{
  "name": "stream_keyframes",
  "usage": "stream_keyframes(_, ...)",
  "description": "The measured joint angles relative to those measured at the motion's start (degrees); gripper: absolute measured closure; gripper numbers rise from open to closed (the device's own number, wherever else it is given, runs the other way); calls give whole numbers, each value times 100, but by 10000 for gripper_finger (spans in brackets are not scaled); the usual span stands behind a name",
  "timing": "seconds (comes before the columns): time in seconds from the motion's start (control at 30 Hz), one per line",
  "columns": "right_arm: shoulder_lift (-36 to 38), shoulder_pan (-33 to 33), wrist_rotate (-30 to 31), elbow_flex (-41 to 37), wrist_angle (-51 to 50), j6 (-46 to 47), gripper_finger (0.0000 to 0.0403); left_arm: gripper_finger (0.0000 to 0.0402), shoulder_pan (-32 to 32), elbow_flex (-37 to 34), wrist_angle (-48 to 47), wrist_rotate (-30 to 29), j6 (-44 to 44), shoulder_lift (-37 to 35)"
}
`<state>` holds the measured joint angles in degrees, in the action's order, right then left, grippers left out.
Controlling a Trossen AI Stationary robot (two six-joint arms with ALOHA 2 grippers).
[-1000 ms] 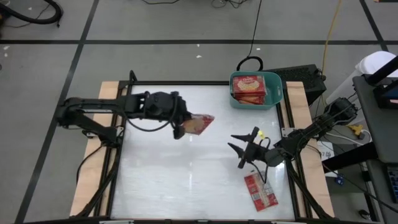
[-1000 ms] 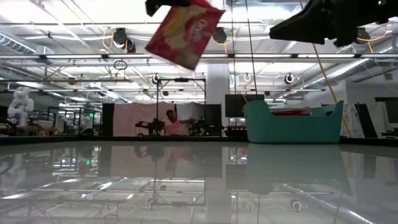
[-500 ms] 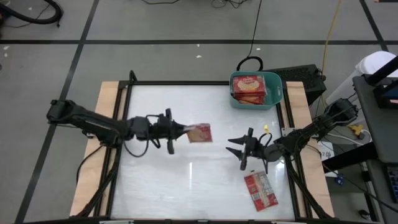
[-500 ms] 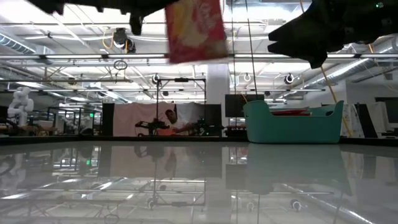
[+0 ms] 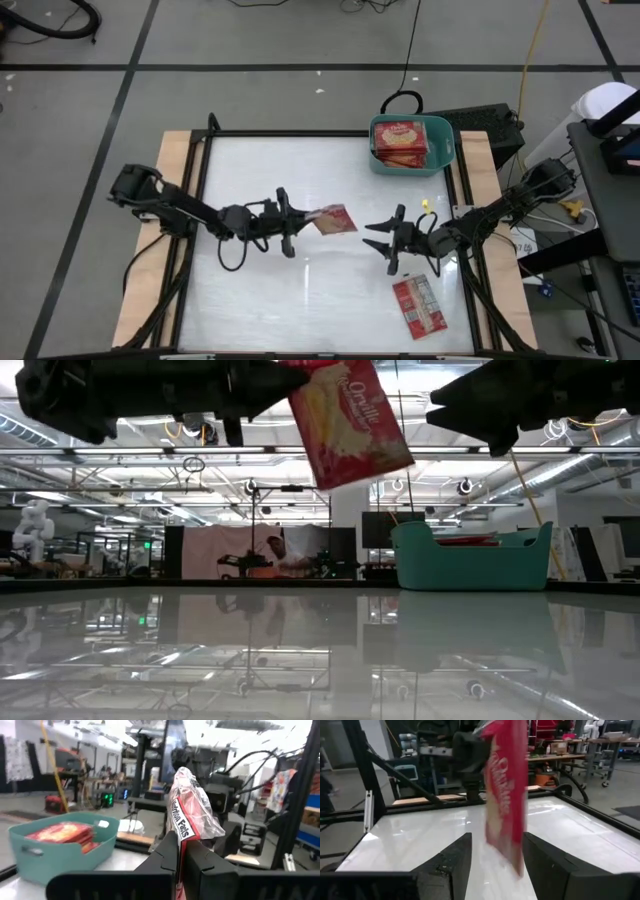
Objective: Sort popcorn bags into baskets
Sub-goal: Put the red popcorn bag into the green bin
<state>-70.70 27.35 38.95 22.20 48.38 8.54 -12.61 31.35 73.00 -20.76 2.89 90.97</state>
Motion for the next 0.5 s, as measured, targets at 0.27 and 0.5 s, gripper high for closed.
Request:
stream_keyframes(0.27, -185, 0, -32, 0, -133, 32, 236, 396, -64, 18, 825, 97, 12, 618)
stream_keyframes(0.5, -847, -31, -34, -2, 219, 229, 236, 396, -42, 31, 966, 124, 12, 635)
